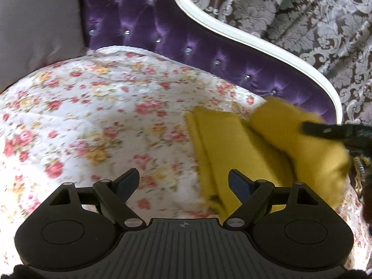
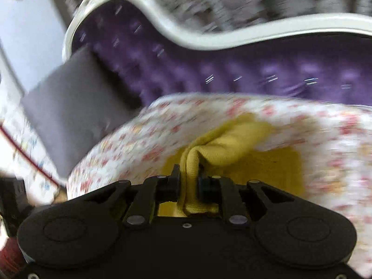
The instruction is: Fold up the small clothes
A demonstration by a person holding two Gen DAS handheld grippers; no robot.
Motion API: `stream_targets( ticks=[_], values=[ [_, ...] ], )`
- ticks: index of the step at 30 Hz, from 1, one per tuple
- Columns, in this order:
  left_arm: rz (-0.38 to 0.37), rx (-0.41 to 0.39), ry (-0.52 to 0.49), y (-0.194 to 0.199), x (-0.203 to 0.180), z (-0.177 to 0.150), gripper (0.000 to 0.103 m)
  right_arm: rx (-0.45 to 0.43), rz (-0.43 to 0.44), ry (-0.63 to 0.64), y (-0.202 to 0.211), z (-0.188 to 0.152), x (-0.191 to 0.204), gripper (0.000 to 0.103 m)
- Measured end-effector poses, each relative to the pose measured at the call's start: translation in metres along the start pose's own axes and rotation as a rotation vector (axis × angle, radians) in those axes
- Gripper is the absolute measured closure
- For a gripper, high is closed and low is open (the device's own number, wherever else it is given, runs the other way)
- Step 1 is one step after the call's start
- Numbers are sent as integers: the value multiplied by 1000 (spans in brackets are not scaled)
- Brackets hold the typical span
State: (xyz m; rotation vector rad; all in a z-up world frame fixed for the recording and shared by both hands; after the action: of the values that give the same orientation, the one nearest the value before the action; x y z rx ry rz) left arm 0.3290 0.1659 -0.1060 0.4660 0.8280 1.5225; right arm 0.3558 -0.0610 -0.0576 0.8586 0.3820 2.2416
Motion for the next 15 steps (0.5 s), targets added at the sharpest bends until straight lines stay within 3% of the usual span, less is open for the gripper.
stream_targets(
  ticks=[5, 8, 10, 13, 15],
  values=[
    [0, 22, 18, -2, 22, -8, 19, 87, -5, 121, -69, -32, 33, 85],
    [-7, 22, 16, 0, 29, -9, 19, 35, 75, 117, -63, -35, 46, 85],
    [-14, 10, 21, 3, 30, -6, 19, -18, 80, 121, -46, -33, 48, 83],
    [-35, -7, 35, 6, 26, 3, 19, -59, 0, 181, -18, -33, 48, 74],
    [-48, -19, 33, 7, 19, 10, 19, -41, -64, 242, -3, -41, 46, 55]
  ],
)
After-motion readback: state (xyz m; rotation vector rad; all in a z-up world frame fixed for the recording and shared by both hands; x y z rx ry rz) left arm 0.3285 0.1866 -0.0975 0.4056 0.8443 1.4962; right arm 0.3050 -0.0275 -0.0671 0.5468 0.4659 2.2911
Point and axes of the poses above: each gripper's, at about its wrist camera, not at the fingertips, and y roughly against the way its jaws point, x to its left, z to its top, the point moved 5 cm from there along -y, roughly the way its jaws point, and after that the axes turned 12 degrees about z, right-handed, at the moved point
